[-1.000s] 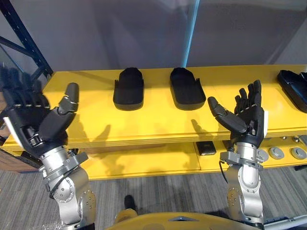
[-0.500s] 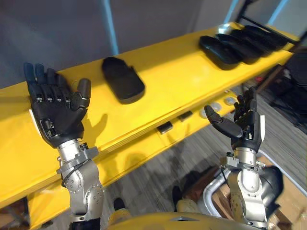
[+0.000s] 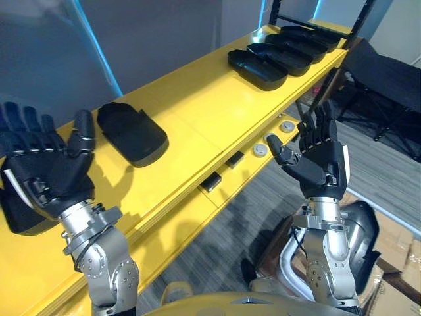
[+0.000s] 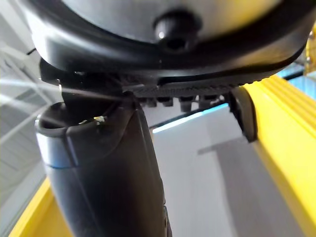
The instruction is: Walk over and take three plastic housings, then place them on the shelf
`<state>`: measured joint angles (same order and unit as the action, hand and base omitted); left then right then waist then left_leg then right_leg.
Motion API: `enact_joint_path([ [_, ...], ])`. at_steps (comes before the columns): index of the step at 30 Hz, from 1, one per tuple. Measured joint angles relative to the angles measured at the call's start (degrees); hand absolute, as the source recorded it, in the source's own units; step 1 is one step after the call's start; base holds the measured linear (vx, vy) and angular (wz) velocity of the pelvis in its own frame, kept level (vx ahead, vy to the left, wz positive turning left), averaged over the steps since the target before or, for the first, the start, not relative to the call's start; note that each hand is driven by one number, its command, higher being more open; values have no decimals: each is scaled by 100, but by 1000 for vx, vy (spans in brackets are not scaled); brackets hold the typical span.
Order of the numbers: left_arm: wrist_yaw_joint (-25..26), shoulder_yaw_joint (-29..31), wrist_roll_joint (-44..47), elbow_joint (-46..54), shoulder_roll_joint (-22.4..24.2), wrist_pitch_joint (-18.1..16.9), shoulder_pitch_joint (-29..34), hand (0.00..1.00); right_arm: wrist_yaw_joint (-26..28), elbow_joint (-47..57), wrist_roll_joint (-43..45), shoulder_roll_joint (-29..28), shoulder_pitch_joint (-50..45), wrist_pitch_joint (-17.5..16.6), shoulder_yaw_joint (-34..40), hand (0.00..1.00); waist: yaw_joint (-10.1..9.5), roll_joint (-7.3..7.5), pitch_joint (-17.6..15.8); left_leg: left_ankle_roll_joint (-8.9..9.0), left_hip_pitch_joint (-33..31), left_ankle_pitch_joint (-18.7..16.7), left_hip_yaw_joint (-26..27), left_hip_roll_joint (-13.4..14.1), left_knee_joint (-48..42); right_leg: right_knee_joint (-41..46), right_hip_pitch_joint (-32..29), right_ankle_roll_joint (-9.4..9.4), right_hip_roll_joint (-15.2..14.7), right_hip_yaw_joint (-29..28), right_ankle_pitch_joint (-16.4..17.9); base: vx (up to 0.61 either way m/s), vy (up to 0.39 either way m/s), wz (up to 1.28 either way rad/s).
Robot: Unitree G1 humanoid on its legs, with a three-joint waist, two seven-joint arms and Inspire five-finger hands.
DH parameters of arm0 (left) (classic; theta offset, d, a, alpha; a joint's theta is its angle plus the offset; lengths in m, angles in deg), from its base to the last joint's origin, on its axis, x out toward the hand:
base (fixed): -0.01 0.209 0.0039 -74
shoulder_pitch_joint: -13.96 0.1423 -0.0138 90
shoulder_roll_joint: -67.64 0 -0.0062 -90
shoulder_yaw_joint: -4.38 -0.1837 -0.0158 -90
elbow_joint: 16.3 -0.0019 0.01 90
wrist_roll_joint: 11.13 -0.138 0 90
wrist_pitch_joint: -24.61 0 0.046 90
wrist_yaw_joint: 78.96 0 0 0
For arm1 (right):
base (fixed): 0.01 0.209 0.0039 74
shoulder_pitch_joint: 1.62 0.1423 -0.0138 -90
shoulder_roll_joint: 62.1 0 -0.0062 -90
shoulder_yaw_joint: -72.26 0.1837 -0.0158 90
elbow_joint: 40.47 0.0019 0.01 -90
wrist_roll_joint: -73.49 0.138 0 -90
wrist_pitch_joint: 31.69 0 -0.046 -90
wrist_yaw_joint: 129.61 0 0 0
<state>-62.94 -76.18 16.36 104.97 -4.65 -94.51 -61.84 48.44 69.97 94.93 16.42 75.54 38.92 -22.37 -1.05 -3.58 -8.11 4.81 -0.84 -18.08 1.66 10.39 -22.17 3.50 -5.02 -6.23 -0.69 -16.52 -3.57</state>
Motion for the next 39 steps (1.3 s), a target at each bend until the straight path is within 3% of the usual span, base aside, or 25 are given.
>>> enact_joint_path([
  [4, -147, -449, -4, 148, -6, -343, -69, 100, -156, 259, -73, -88, -161, 3, 27, 100, 19, 25, -28, 60, -384, -149, -73, -178, -692, 1216, -560, -168, -105, 82, 494, -89, 66, 16],
  [9, -367, -933, -83, 217, -170, -305, -294, 100, -186, 297, -70, -317, -765, 4, 159, 100, 144, 189, -478, -132, -688, -562, 301, -117, -1679, 1308, -752, -408, -89, -50, 287, -245, 149, -39],
  [10, -302, -940, -146, 193, -221, -304, -282, 100, -137, 298, -67, -304, -837, 4, 133, 100, 131, 254, -571, -230, -660, -622, 500, -88, -1710, 1159, -755, -364, -221, 50, 242, -307, 98, -101],
  [11, -147, -947, -170, 135, -238, -252, -261, 100, -59, 296, -37, -265, -895, -1, 61, 100, 122, 203, -695, -342, -620, -562, 753, -50, -1615, 1127, -831, -122, -503, 609, 325, -325, 129, -140],
  [12, -6, -859, -286, -2, -252, -227, -233, 100, 90, 288, -19, -221, -873, -5, -33, 100, 74, 240, -679, -431, -556, -467, 1112, 38, -1494, 1416, -1049, -109, -688, 1214, 331, -279, 123, -126],
  [13, 48, -784, -301, -90, -275, -215, -237, 100, 165, 291, -23, -184, -847, -16, -83, 100, 61, 261, -666, -444, -544, -391, 1251, 61, -1416, 1644, -1110, -67, -752, 1448, 357, -218, 69, -111],
  [14, 101, -652, -296, -302, -311, -186, -261, 100, 249, 259, -59, -88, -725, -47, -231, 100, 75, 257, -667, -413, -516, -194, 1450, 128, -1236, 2270, -1129, 121, -864, 1807, 512, -137, -5, -83],
  [15, 106, -580, -261, -496, -322, -162, -231, 100, 198, 80, -154, 23, -451, -74, -414, 100, 51, 248, -660, -332, -421, 53, 1630, 209, -978, 2967, -1043, 455, -1067, 2159, 768, -97, -45, -73],
  [17, 101, -486, -241, -671, -311, -49, -233, 100, 24, -325, -318, 18, -13, -92, -654, 100, -1, 243, -637, -217, -400, 441, 1763, 408, -581, 3752, -776, 693, -1546, 2654, 1066, -72, -172, -57],
  [19, 54, -420, -35, -713, -264, -36, -192, 100, -172, -700, -337, -7, 258, -90, -932, 100, -83, 230, -622, -44, -456, 801, 1823, 663, -270, 3898, -362, 699, -2051, 2809, 1054, -73, -278, -51],
  [20, 30, -384, 62, -717, -261, -37, -161, 100, -237, -824, -439, -19, 310, -82, -1038, 100, -128, 306, -578, 80, -479, 980, 1863, 741, -138, 3630, -136, 629, -2243, 2795, 939, -66, -398, -57],
  [21, -24, -384, 249, -698, -289, -46, -89, 100, -276, -874, -558, -34, 286, -39, -1134, 100, -202, 498, -462, 285, -556, 1173, 1908, 833, -17, 2812, 280, 689, -2367, 2688, 192, -85, -482, -48],
  [22, -78, -407, 420, -745, -266, -40, -71, 100, -336, -888, -598, -34, 280, 8, -1170, 100, -196, 509, -449, 373, -691, 1389, 1830, 1035, 35, 2267, 526, -31, -2103, 2621, 630, -111, -520, -40],
  [23, -110, -448, 496, -774, -224, -1, -44, 100, -364, -891, -601, -12, 274, 62, -1166, 100, -203, 503, -444, 335, -689, 1537, 1827, 1087, 147, 2093, 565, -286, -2056, 2680, 811, -166, -629, -35],
  [24, -123, -565, 616, -808, -131, 85, 40, 100, -362, -892, -593, 75, 237, 198, -1109, 100, -192, 441, -379, 265, -677, 1802, 1829, 1166, 364, 1717, 670, -694, -1932, 2849, 1094, -139, -504, -51],
  [25, -123, -628, 610, -822, -23, 127, 103, 100, -362, -895, -570, 196, 219, 281, -1054, 100, -181, 324, -291, 265, -675, 1954, 1844, 1261, 524, 1401, 695, -816, -1805, 2966, 1193, -113, -521, -75],
  [26, -131, -684, 609, -821, 65, 171, 173, 100, -354, -903, -538, 381, 211, 398, -972, 100, -134, 133, -182, 189, -676, 2132, 1839, 1364, 663, 1072, 694, -797, -1635, 2983, 1224, -39, -311, -77],
  [28, -196, -674, 631, -743, 66, 199, 246, 100, -347, -959, -538, 506, 144, 516, -923, 100, -3, 47, -131, 23, -671, 2354, 1588, 1415, 501, 800, 691, -731, -1513, 2691, 1196, -32, -204, -95],
  [29, -236, -688, 664, -601, 69, 198, 348, 100, -306, -956, -532, 508, 11, 513, -926, 100, -42, 87, -82, 460, -552, 1909, 1035, 1177, 624, 701, 562, -659, -1519, 2362, 1119, -33, 5, -124],
  [30, -242, -687, 654, -484, 67, 178, 408, 100, -256, -958, -519, 510, -5, 514, -929, 100, -65, 71, -65, 597, -436, 1713, 855, 1008, 749, 675, 462, -645, -1504, 2199, 1067, -35, 106, -155],
  [31, -273, -689, 597, -312, 59, 99, 489, 100, -158, -959, -452, 510, -20, 510, -934, 100, -52, -14, -16, 465, -303, 1361, 905, 847, 909, 613, 290, -649, -1362, 1969, 957, -24, 101, -119],
  [32, -336, -723, 551, -321, 55, 64, 428, 100, -146, -959, -397, 529, -89, 501, -909, 100, 48, -8, 21, 494, -206, 1164, 910, 801, 1106, 618, 149, -681, -1346, 1878, 864, -30, 87, -97],
  [34, -353, -769, 529, -357, 43, 41, 306, 100, -145, -1006, -420, 549, -108, 502, -902, 100, 40, 74, 25, 660, -163, 1139, 1097, 714, 1171, 528, -43, -705, -1391, 1776, 592, -64, 89, -68],
  [36, -306, -773, 514, -606, -48, 37, 181, 100, -252, -1107, -517, 512, -147, 502, -842, 100, 44, 316, -1, 685, -217, 1108, 1258, 522, 1112, 59, -105, -707, -1559, 1834, 31, -100, 126, -63],
  [39, -202, -735, 556, -926, -122, 79, 67, 100, -541, -1197, -550, 356, -154, 504, -687, 100, 58, 420, -47, 646, -423, 1055, 1233, 345, 860, -304, -98, -701, -1727, 2148, -451, -113, 142, -12],
])
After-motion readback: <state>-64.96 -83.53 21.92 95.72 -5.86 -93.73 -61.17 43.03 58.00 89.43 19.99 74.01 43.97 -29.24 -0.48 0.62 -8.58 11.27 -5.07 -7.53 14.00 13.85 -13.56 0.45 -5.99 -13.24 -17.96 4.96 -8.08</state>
